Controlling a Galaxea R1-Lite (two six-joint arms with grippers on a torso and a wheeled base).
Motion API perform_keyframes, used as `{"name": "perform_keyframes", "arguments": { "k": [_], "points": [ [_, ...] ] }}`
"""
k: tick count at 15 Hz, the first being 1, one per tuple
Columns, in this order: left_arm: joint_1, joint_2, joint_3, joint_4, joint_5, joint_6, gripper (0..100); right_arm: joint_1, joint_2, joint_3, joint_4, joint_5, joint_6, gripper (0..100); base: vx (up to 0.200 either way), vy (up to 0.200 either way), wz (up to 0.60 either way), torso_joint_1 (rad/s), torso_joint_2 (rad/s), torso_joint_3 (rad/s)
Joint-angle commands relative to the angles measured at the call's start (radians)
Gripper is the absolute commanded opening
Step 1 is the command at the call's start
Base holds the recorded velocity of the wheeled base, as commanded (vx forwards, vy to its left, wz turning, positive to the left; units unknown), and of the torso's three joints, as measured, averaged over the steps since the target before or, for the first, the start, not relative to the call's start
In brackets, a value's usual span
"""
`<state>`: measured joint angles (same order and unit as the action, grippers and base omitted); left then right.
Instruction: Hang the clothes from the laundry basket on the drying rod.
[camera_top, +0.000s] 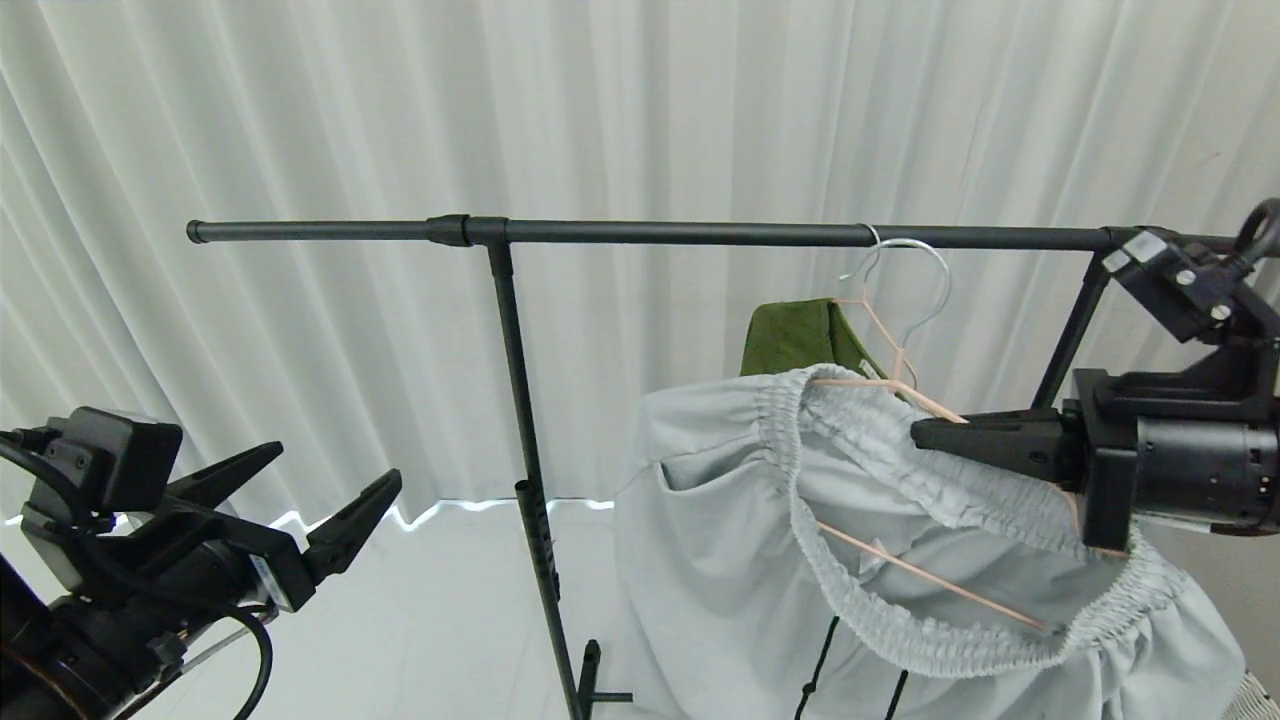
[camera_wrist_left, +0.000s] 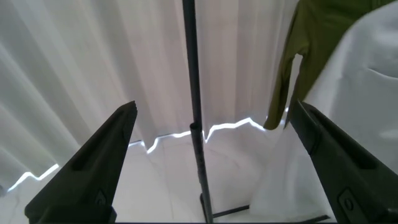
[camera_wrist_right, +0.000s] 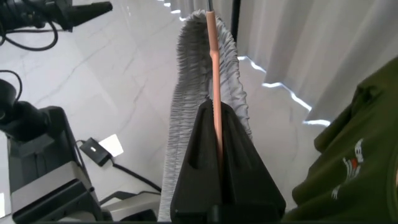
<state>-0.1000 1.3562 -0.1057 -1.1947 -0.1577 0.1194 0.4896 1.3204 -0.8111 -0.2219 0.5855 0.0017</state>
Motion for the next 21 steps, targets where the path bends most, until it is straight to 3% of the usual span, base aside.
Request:
{"name": "perform_keyframes", "arguments": {
  "k": [1,3,6,13,17,21],
  "points": [
    [0.014,0.003,0.006,0.0,0.0,0.0,100,-0.054,-0.113,0.096,0.003,-0.009,0.009,0,0.0,0.0,0.0,0.0,0.0,0.0],
    [0.017,0.0,0.008,0.0,0.0,0.005,100,-0.083,-0.165,0.171,0.003,-0.026,0.035,0,0.0,0.0,0.0,0.0,0.0,0.0],
    [0.016,0.0,0.017,0.0,0.0,0.017,100,-0.097,-0.193,0.24,0.009,-0.053,0.149,0,0.0,0.0,0.0,0.0,0.0,0.0],
    [0.014,-0.008,0.024,0.0,-0.003,0.019,100,-0.085,-0.185,0.251,0.007,-0.13,0.149,0,0.0,0.0,0.0,0.0,0.0,0.0],
    [0.013,0.0,0.026,0.0,-0.003,0.022,100,-0.083,-0.182,0.25,0.007,-0.13,0.147,0,0.0,0.0,0.0,0.0,0.0,0.0],
    [0.013,0.003,0.031,0.0,-0.003,0.022,100,-0.072,-0.167,0.25,0.003,-0.13,0.147,0,0.2,0.0,0.0,0.002,0.0,0.004]
  ]
}}
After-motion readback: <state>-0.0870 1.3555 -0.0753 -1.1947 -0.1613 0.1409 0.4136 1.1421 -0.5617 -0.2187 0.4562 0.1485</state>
